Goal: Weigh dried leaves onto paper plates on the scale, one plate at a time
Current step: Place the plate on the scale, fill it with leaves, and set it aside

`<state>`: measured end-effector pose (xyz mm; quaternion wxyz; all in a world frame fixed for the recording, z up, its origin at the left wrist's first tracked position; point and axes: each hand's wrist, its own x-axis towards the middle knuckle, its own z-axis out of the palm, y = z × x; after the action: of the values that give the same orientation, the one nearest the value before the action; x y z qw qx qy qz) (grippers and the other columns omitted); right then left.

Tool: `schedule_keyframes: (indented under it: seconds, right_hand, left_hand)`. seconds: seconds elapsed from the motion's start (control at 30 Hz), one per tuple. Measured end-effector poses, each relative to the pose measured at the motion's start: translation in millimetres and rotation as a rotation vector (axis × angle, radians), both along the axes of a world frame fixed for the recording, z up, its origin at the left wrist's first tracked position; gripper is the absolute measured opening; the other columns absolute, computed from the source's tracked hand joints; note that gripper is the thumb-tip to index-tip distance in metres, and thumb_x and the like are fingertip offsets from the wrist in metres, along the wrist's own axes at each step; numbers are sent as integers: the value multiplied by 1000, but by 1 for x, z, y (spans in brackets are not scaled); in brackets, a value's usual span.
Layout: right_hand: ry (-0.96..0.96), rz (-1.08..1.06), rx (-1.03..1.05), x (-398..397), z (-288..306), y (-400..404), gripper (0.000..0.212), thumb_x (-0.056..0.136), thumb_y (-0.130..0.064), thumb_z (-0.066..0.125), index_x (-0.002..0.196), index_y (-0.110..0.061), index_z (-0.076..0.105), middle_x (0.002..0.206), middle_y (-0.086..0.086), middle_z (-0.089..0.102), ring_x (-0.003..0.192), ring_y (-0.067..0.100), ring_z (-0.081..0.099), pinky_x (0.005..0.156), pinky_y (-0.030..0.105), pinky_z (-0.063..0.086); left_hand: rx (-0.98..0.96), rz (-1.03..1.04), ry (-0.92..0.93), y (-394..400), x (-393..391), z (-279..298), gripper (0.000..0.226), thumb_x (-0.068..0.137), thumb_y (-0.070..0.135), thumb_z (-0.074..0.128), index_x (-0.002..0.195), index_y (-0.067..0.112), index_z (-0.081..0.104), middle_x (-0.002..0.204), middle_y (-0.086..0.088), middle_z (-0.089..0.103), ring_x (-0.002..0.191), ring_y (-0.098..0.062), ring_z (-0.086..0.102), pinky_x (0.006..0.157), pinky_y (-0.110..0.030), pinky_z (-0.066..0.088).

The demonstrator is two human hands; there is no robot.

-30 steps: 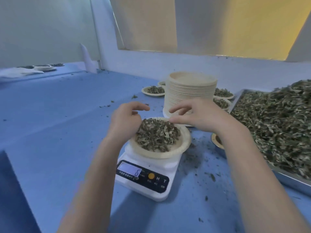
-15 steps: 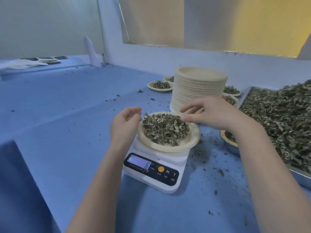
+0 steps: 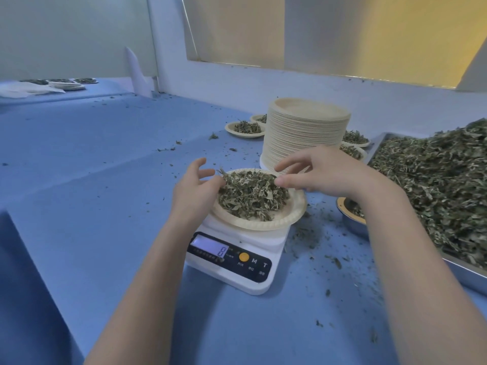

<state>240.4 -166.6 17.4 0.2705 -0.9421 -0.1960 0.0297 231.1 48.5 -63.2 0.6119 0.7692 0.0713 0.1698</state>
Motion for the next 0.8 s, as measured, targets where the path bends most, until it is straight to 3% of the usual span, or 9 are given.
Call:
schedule_keyframes:
  seconds: [0.23, 0.33, 0.43, 0.57, 0.67, 0.8]
  right_hand:
    - [-69, -18, -10, -3, -6, 15, 52, 76, -60, 66, 124, -42, 56, 114, -11, 61, 102, 7, 56, 76, 22, 39]
    - [-151, 27, -73, -1, -21, 39, 47, 78, -58, 65, 123, -44, 57, 116, -7, 61, 101, 9, 54, 83, 26, 39]
    - [-270, 19, -122, 3, -31, 51, 32, 85, -44, 65, 115, -34, 66, 109, -3, 65, 101, 13, 56, 79, 24, 38]
    - [-405, -30, 39, 5, -25, 47, 18, 85, -33, 68, 101, -26, 74, 97, -7, 71, 83, 3, 53, 67, 9, 32]
    - [-465, -63, 194, 3, -17, 41, 13, 85, -29, 69, 96, -25, 76, 82, -14, 66, 67, -7, 50, 67, -3, 33]
    - [-475, -143, 353, 0, -11, 34, 15, 86, -29, 68, 99, -26, 75, 80, -20, 62, 73, -5, 56, 71, 7, 41]
  left_hand:
    - [25, -27, -4, -1, -1, -1, 42, 88, 17, 56, 128, 28, 52, 112, 15, 60, 89, 10, 52, 85, -25, 39]
    - [14, -29, -22, -1, -1, -1, 39, 88, 14, 53, 125, 27, 56, 112, 17, 62, 98, 1, 56, 96, -29, 42]
    - [57, -63, -52, -2, -2, -2, 38, 89, 10, 48, 121, 26, 59, 109, 20, 64, 108, -4, 55, 99, -28, 40]
    - [135, -101, -131, -4, -4, -2, 39, 82, 21, 43, 114, 31, 63, 107, 23, 65, 111, -2, 53, 99, -30, 40]
    - [129, -89, -188, -5, -5, 0, 40, 75, 26, 41, 105, 36, 66, 111, 20, 65, 113, 0, 53, 100, -29, 39]
    - [43, -33, -223, -4, -8, 3, 34, 76, 27, 41, 94, 41, 66, 105, 21, 67, 111, 0, 54, 95, -25, 40]
